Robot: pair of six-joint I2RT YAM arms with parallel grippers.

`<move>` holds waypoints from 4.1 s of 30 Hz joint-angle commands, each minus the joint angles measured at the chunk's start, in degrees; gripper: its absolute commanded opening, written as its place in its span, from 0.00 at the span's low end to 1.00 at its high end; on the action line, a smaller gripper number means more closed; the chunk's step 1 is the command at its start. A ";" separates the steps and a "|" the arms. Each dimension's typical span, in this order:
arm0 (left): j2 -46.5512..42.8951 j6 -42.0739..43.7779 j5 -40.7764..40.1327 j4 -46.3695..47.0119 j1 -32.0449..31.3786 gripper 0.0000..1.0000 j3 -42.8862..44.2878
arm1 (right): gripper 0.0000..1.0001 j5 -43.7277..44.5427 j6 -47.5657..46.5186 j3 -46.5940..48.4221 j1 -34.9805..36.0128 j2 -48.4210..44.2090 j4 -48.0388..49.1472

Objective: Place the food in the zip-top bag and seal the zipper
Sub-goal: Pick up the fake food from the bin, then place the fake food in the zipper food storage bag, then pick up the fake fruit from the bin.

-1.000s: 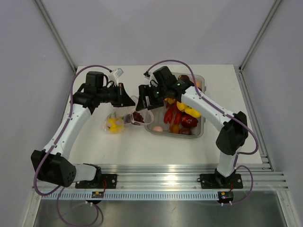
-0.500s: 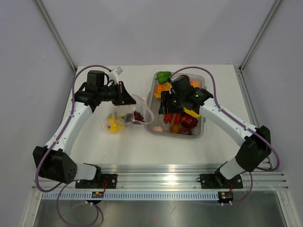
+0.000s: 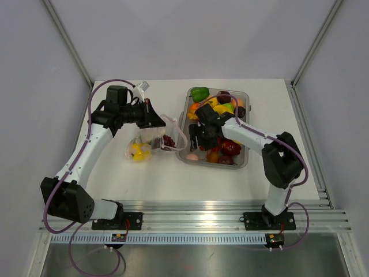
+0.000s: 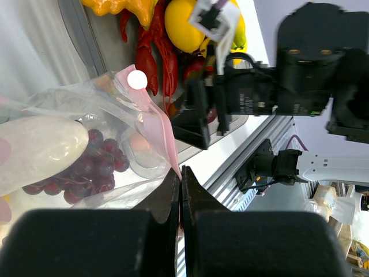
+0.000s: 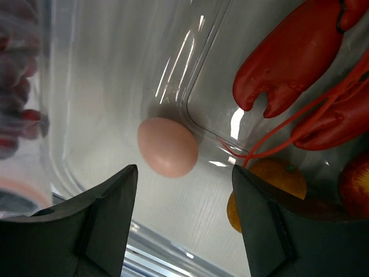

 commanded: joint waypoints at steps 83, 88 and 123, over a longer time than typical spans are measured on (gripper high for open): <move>-0.94 -4.13 6.12 8.09 0.38 0.00 0.42 | 0.63 17.70 5.89 7.36 6.41 -15.45 -2.61; -0.15 -4.40 6.03 8.53 0.38 0.00 0.50 | 0.62 19.27 8.62 -3.52 1.93 -18.89 -2.61; 0.82 -3.52 4.18 7.30 0.38 0.00 1.12 | 0.36 18.14 8.62 -9.27 1.31 -9.91 0.65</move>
